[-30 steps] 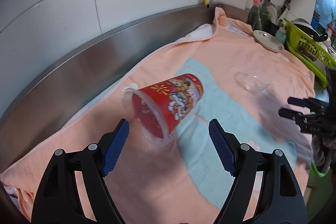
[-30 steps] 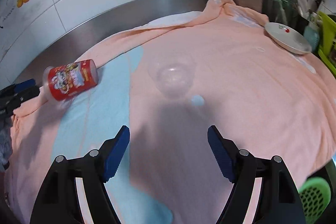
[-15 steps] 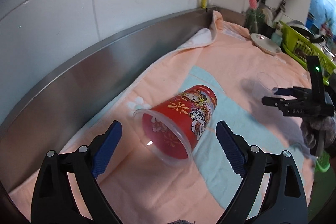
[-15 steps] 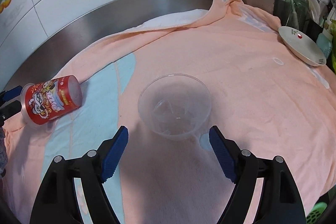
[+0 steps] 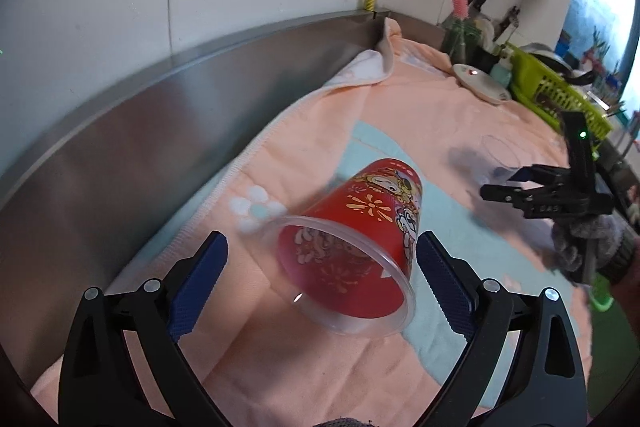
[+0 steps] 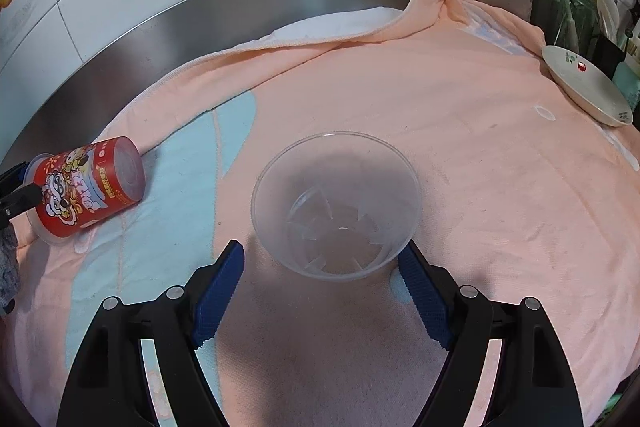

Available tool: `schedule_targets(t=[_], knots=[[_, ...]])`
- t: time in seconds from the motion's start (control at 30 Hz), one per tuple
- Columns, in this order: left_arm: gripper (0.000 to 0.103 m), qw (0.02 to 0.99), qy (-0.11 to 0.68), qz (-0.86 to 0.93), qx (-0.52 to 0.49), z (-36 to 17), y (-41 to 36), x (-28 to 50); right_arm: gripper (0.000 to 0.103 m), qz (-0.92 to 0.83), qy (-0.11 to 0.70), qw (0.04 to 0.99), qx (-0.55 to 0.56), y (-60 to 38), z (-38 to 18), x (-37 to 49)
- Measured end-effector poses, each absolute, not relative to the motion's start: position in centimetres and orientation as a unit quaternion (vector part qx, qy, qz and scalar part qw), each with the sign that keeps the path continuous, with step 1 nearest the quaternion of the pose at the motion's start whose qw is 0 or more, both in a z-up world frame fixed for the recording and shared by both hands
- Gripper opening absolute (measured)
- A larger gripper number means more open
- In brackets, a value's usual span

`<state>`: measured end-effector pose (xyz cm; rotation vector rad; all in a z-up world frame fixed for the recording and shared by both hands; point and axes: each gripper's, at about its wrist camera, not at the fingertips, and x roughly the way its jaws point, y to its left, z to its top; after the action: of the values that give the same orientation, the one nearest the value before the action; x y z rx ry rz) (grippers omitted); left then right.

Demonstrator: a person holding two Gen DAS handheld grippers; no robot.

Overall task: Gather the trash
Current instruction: 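Grasp the red printed cup rim with the left gripper while the right grasps the clear plastic cup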

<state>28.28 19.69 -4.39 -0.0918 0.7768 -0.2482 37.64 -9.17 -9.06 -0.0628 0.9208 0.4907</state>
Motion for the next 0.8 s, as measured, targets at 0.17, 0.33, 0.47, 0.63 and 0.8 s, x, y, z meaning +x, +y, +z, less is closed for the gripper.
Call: schedule_targets(t=[0.17,0.33,0.47,0.63,0.8], knots=[[0.096,0.915,0.378,-0.130,-0.055,-5.0,19.9,29.1,0.076,0.235,0.437,0.868,-0.026,-9.2,-8.9,37.7],[0.097,0.909,0.384,-0.149,-0.058,-5.8,19.6,29.4,0.076,0.237,0.437,0.867,-0.020,-9.0,-8.9,38.0],[0.097,0.906,0.385,-0.164,-0.059,-6.1,19.2,29.6,0.076,0.239,0.434,0.868,-0.022,-8.8,-8.9,38.0],[0.097,0.906,0.387,-0.168,-0.043,-6.6,18.3,29.8,0.076,0.240,0.433,0.869,-0.016,-8.9,-9.0,38.1],[0.095,0.907,0.383,-0.167,-0.050,-6.5,18.3,29.5,0.076,0.239,0.430,0.870,-0.011,-8.9,-8.9,38.0]])
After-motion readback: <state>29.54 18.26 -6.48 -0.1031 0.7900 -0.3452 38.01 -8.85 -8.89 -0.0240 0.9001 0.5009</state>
